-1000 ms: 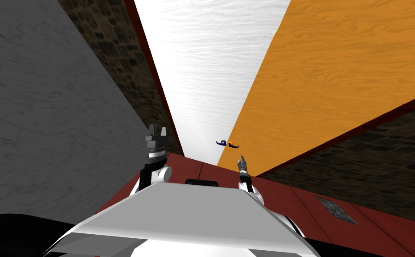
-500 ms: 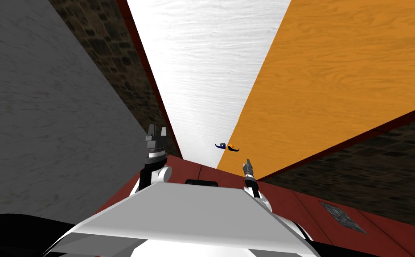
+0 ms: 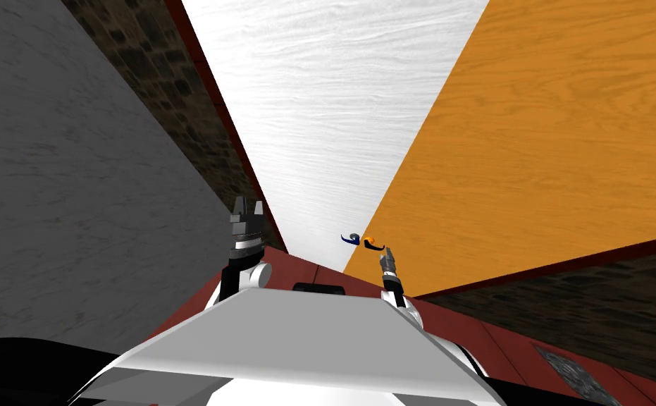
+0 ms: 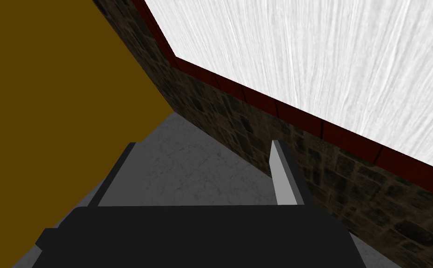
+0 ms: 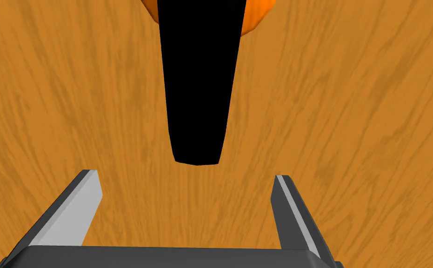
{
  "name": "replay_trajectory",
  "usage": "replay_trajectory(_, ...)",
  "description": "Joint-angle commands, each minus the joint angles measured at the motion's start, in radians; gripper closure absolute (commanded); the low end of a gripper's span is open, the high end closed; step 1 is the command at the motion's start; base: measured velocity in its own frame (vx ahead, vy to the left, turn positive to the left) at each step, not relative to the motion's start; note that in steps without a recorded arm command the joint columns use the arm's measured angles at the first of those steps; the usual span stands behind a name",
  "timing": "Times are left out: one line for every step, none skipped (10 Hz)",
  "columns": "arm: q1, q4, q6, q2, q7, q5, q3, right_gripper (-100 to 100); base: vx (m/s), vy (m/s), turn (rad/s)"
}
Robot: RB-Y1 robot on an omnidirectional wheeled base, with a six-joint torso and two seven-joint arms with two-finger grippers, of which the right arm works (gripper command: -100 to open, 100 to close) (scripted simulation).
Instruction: Pull the door open
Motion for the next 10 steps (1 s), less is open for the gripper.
replay_trajectory(-0.018, -0.015, 0.003, 0.03, 0.002, 0.011, 0.021, -100, 0.1, 0.074, 0.19)
replay_trajectory(-0.018, -0.015, 0.003, 0.03, 0.002, 0.011, 0.021, -100, 0.13, 0.088, 0.148)
replay_trajectory(-0.018, -0.015, 0.003, 0.03, 0.002, 0.011, 0.021, -100, 0.067, 0.051, -0.006)
replay_trajectory(-0.011, -0.029, 0.011, 0.031, 0.002, 0.011, 0.021, -100, 0.02, 0.021, -0.008)
replay_trajectory(-0.011, -0.029, 0.011, 0.031, 0.002, 0.011, 0.021, 100, 0.0, 0.0, 0.0)
replay_trajectory(-0.011, -0.029, 0.011, 0.031, 0.002, 0.011, 0.021, 100, -0.013, -0.005, -0.007)
replay_trajectory(-0.011, -0.029, 0.011, 0.031, 0.002, 0.011, 0.021, 100, -0.008, -0.007, 0.015)
replay_trajectory(-0.011, -0.029, 0.011, 0.031, 0.002, 0.011, 0.021, 100, 0.0, 0.0, 0.0)
replay_trajectory(-0.011, -0.029, 0.011, 0.031, 0.002, 0.011, 0.021, 100, 0.0, 0.0, 0.0)
replay_trajectory(-0.011, -0.029, 0.011, 0.031, 0.002, 0.011, 0.021, 100, 0.0, 0.0, 0.0)
